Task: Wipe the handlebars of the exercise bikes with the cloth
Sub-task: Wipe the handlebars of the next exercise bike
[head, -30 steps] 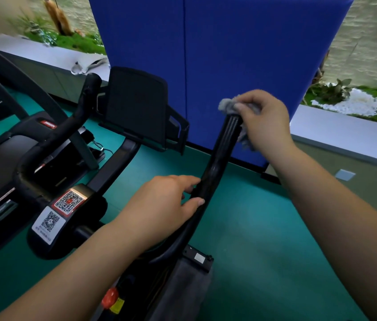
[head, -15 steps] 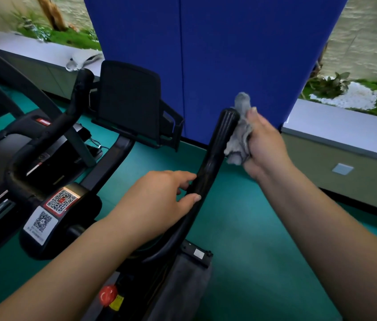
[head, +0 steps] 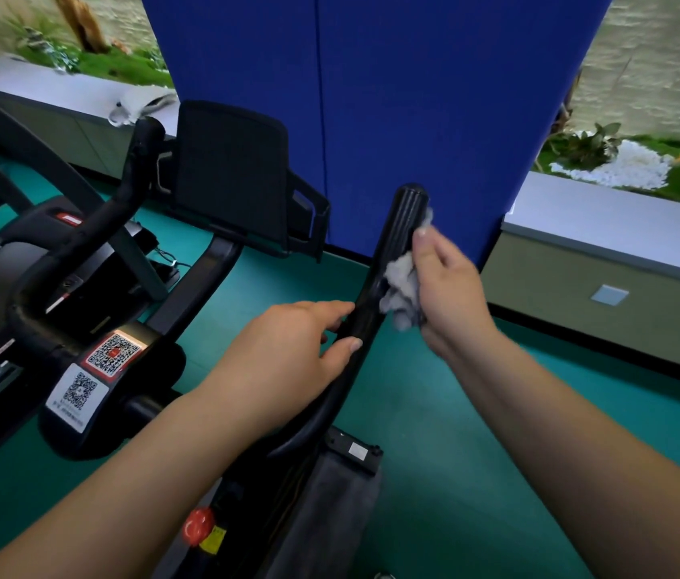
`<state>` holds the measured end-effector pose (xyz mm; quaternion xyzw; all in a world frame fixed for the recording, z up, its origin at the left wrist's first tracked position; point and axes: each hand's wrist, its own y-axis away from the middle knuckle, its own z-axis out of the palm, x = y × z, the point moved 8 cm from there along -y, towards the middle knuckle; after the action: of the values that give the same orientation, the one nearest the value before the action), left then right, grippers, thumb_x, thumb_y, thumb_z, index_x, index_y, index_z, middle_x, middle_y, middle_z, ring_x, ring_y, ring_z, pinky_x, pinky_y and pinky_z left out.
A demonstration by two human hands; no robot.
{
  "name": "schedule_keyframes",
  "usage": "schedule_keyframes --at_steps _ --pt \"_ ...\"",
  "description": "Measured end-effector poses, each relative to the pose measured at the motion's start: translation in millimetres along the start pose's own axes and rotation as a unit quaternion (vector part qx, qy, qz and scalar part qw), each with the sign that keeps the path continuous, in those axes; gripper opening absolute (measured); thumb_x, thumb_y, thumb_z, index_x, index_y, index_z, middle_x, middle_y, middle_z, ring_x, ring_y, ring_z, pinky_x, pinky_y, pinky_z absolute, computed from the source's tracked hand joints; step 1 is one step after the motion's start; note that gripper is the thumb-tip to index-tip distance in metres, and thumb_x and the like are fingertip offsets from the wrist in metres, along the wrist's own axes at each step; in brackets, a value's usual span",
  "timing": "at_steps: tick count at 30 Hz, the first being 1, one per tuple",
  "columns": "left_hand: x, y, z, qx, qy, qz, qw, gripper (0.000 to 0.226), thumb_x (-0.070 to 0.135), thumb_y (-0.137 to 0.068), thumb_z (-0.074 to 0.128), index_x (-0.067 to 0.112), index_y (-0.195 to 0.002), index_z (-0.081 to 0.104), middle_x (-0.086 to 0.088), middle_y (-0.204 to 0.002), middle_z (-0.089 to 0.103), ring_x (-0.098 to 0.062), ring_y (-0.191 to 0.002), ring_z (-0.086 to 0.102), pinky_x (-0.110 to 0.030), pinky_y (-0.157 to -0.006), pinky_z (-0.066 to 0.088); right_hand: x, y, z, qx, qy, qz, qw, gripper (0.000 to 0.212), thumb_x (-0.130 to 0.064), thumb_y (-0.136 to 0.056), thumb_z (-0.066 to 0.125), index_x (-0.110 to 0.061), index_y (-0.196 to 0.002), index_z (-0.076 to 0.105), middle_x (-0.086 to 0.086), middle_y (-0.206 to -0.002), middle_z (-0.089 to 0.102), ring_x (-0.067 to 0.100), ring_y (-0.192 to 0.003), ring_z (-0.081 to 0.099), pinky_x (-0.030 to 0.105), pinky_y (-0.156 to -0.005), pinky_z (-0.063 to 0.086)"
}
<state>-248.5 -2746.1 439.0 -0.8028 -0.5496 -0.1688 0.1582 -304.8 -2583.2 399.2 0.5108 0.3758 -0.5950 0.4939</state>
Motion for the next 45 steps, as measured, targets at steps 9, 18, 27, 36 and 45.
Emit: schedule_keyframes --at_steps 9,18,27,36,45 --pt "-2.2 3.5 4.5 0.002 -0.007 0.014 1.000 0.047 0.041 -0.089 0.052 0.033 -0.135 0.048 0.012 -0.124 0.061 -0.007 -0.103 0.059 -0.024 -0.090 0.046 19.9 41.3 2.6 -0.026 0.126 -0.053 0.990 0.019 -0.024 -0.099 0.047 -0.018 -0.097 0.065 -0.008 -0.075 0.065 0.000 -0.060 0.058 0.015 -0.054 0.044" --pt "-3.7 8.3 2.6 -0.013 -0.004 0.023 1.000 0.049 0.041 -0.089 0.054 0.033 -0.137 0.045 0.011 -0.123 0.061 -0.007 -0.103 0.059 -0.028 -0.090 0.046 -7.6 -14.9 -0.8 -0.001 0.089 -0.055 0.995 0.045 -0.055 -0.087 0.050 -0.025 -0.120 0.060 0.001 -0.119 0.065 0.015 -0.104 0.063 0.042 -0.092 0.050" --pt "-17.5 23.0 1.7 -0.023 0.040 0.011 0.999 0.047 0.042 -0.085 0.060 0.040 -0.130 0.050 0.015 -0.109 0.067 -0.003 -0.093 0.061 -0.027 -0.088 0.048 56.8 93.8 19.9 -0.029 0.092 0.022 0.995 0.027 -0.028 -0.098 0.045 -0.015 -0.082 0.062 -0.005 -0.071 0.064 0.005 -0.062 0.056 0.022 -0.061 0.046" --pt "-21.1 45.5 -6.6 -0.035 0.032 0.036 0.998 0.043 0.039 -0.084 0.062 0.038 -0.127 0.054 0.018 -0.105 0.067 0.002 -0.092 0.060 -0.023 -0.087 0.047 23.0 48.3 9.7 0.068 0.033 0.097 0.992 0.042 -0.046 -0.096 0.045 -0.012 -0.073 0.049 0.004 -0.053 0.051 0.019 -0.039 0.045 0.023 -0.038 0.039" --pt "-46.5 77.3 -14.0 -0.052 0.047 0.051 0.996 0.035 0.040 -0.085 0.061 0.036 -0.119 0.061 0.017 -0.110 0.066 0.004 -0.095 0.059 -0.024 -0.090 0.048 67.3 155.4 43.7 0.068 0.008 0.132 0.989 0.048 -0.043 -0.097 0.041 -0.004 -0.081 0.065 0.003 -0.059 0.064 0.011 -0.049 0.058 0.016 -0.045 0.043"
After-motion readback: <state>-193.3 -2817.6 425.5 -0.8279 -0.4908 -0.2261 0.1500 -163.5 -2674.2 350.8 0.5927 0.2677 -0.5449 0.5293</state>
